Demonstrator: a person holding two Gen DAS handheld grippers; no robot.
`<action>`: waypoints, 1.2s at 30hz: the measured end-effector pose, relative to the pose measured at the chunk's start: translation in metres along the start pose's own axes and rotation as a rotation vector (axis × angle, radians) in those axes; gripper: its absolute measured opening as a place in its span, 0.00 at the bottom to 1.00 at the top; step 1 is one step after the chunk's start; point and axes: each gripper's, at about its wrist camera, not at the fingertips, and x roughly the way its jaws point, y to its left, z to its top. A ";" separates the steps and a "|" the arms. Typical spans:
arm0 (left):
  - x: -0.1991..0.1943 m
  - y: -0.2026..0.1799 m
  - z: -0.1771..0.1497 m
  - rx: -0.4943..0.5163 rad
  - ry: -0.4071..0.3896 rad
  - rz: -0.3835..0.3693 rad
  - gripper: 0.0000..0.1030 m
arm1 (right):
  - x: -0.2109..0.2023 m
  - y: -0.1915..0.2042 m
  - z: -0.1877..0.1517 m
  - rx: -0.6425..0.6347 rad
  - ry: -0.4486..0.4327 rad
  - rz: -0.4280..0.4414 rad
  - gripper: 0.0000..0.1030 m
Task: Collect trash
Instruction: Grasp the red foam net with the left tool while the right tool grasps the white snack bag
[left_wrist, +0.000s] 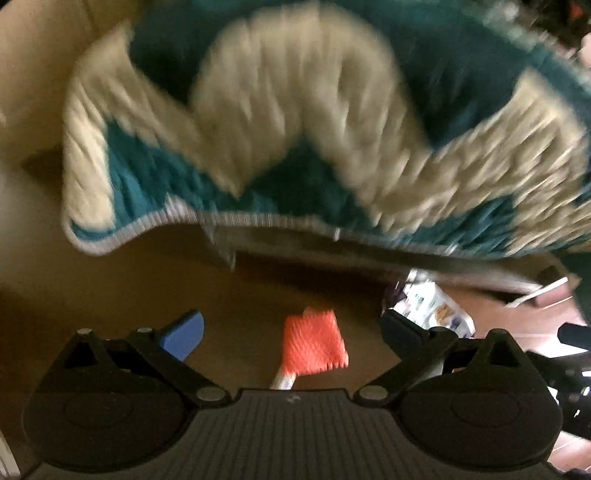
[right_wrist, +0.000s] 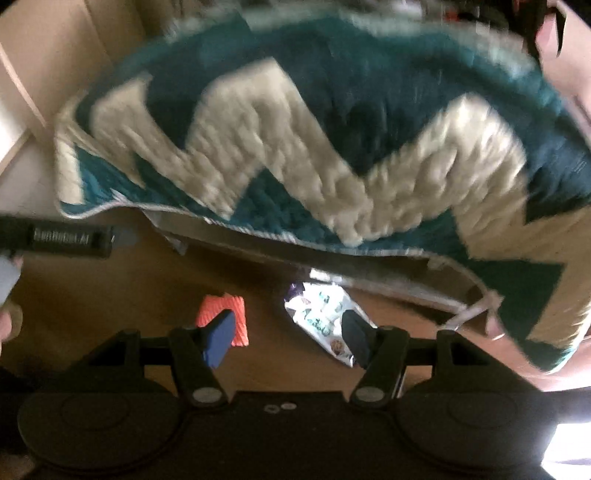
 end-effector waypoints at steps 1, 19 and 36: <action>0.015 0.000 -0.001 -0.021 0.034 -0.004 1.00 | 0.013 -0.006 0.002 0.009 0.016 0.009 0.61; 0.200 -0.016 -0.041 0.039 0.289 -0.050 1.00 | 0.192 -0.088 -0.007 -0.032 0.187 -0.067 0.61; 0.252 -0.013 -0.043 0.012 0.350 -0.092 0.65 | 0.262 -0.100 -0.021 -0.007 0.216 -0.103 0.58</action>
